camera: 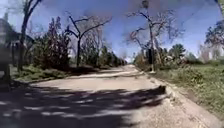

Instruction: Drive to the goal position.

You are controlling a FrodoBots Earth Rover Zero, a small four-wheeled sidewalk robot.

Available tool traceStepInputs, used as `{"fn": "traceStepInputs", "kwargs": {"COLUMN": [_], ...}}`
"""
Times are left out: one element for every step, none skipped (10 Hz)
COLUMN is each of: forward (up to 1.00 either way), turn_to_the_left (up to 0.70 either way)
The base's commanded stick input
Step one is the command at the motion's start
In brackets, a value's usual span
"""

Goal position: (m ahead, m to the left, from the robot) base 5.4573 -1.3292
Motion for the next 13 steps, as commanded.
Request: {"fn": "traceStepInputs", "kwargs": {"forward": [1.00, 1.00, 1.00, 1.00, 1.00, 1.00, 1.00, 1.00, 1.00, 1.00, 1.00, 1.00, 1.00], "turn_to_the_left": [0.00, 0.00, 0.00, 0.00, -0.10, -0.36, -0.40, -0.40, -0.40, -0.40, -0.40, -0.25, -0.08]}}
